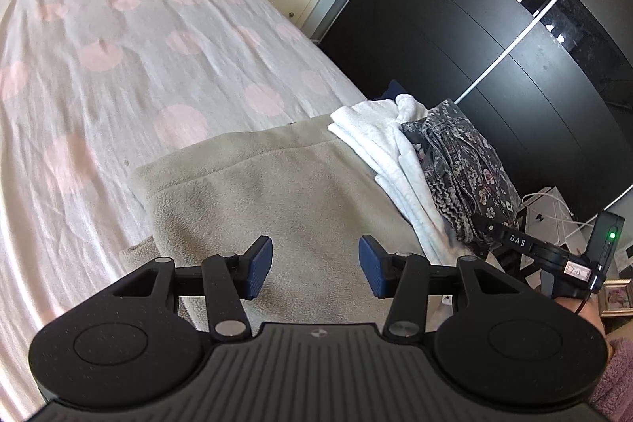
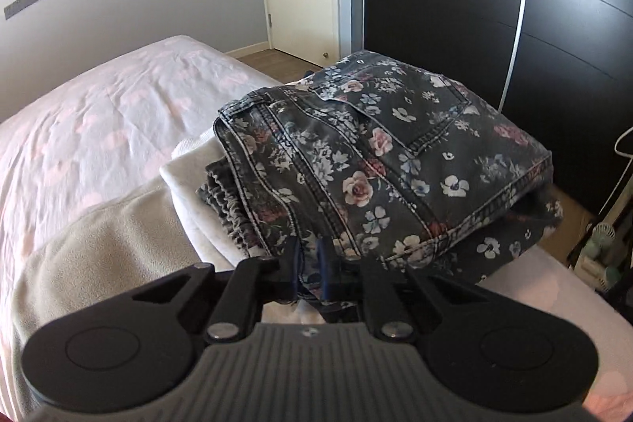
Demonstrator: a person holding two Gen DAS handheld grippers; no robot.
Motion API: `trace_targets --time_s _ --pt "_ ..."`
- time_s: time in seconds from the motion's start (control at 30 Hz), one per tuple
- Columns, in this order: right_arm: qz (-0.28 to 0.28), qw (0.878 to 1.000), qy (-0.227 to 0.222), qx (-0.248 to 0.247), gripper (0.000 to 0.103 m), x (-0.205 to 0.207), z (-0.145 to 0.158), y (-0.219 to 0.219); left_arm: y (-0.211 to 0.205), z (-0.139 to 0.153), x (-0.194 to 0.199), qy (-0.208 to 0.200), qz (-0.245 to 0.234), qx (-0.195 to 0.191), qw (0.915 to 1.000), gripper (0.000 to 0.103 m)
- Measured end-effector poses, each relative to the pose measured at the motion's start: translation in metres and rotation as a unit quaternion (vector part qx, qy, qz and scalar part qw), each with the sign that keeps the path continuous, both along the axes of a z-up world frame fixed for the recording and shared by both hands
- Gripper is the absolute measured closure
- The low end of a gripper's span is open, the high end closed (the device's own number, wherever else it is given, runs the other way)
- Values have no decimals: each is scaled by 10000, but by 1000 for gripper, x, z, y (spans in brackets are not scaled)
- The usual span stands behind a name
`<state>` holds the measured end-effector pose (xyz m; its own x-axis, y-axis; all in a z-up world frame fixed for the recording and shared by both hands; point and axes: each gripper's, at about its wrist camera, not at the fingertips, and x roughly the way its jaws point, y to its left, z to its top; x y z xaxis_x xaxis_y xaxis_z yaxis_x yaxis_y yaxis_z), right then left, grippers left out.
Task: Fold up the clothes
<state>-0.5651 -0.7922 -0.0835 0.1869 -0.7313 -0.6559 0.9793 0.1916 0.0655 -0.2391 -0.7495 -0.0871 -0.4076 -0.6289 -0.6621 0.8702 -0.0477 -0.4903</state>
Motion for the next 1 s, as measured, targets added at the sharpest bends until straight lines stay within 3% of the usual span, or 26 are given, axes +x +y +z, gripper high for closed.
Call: trace_targets --time_s 0.13,0.23,0.37,0.57,0.77,0.83,1.0 --pt "-95 9998 -171 -93 91 -6 16 11 10 17 -13 -180 -47 -279 9994 58" --pt "-255 9990 -246 -270 84 -10 33 34 20 30 -24 -358 -86 -485 9981 58" --pt "-398 9969 -454 -499 84 -24 59 74 36 51 -40 -614 -188 -815 9946 55" --pt "-593 9916 -554 -1012 63 -42 95 140 64 86 -68 -912 -204 -1445 9851 45" --pt "-651 9868 -691 -1310 31 -49 117 188 93 110 -99 -1339 -203 -1887 9727 30" --pt "-649 9854 -581 -1460 14 -45 122 201 104 117 -111 -1598 -204 -2046 9655 29" --pt "-973 9801 -575 -1630 1 -38 129 230 124 125 -133 -2057 -15 -2314 9509 25"
